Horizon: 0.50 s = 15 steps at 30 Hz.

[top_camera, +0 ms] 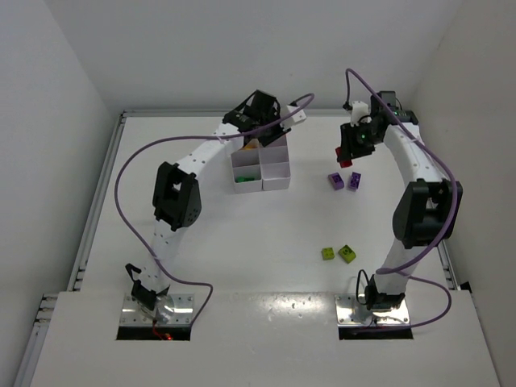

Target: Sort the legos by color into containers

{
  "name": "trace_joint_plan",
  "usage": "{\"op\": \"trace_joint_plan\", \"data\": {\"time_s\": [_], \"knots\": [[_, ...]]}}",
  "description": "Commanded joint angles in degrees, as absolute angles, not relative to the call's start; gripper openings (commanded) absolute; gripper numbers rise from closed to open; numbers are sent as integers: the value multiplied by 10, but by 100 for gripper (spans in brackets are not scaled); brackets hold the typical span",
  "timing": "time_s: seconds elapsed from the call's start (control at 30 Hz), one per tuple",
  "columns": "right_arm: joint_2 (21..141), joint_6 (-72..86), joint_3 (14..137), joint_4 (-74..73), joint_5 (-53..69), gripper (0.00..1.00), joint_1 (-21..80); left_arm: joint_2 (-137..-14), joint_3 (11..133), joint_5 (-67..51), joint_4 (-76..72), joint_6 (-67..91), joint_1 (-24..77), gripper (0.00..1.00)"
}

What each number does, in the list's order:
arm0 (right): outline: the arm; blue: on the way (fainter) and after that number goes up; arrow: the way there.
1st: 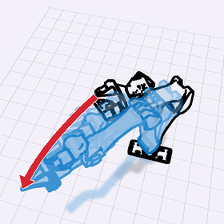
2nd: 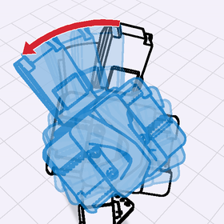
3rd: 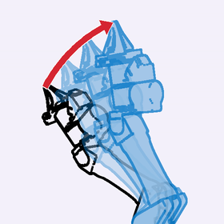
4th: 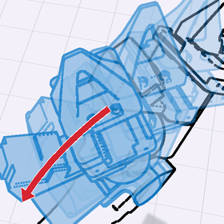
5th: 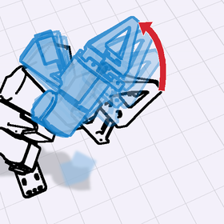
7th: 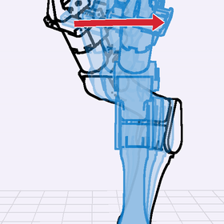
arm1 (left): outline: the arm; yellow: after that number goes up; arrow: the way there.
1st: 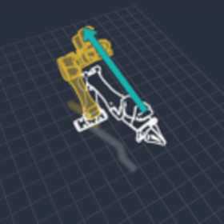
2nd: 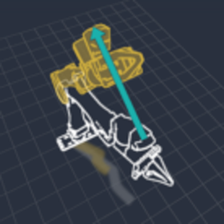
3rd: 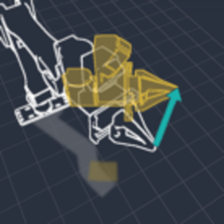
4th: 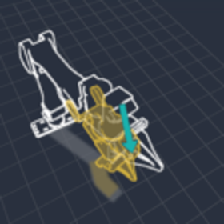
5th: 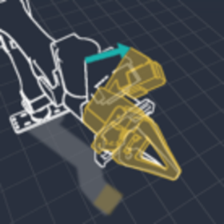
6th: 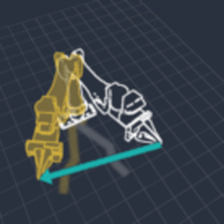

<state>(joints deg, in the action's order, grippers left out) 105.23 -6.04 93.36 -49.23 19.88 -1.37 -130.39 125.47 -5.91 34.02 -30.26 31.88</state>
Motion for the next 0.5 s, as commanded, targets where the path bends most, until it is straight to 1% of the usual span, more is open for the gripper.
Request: {"op": "trace_joint_plan", "data": {"time_s": [0.0, 0.17, 0.27, 0.37, 0.4, 0.43, 0.47], "knots": [[1011, -66, 923, -483, 194, 0, -17, -1301, 1248, -46, 295, -328, 318, 15], [1011, -66, 923, -483, 189, 0, -17, -1288, 1216, -40, 294, -351, 318, 18], [1016, -66, 929, -483, 189, 0, -17, -1267, 1177, -54, 289, -367, 318, 18], [1021, -66, 934, -483, 189, 0, -17, -1261, 1166, -54, 289, -367, 313, 18], [1021, -66, 934, -483, 189, 0, -17, -1261, 1159, -54, 289, -367, 313, 20], [1027, -66, 934, -483, 189, 0, -17, -1256, 1159, -54, 289, -367, 313, 22], [1027, -66, 940, -483, 189, 0, -11, -1256, 1159, -54, 289, -367, 313, 38]]}}
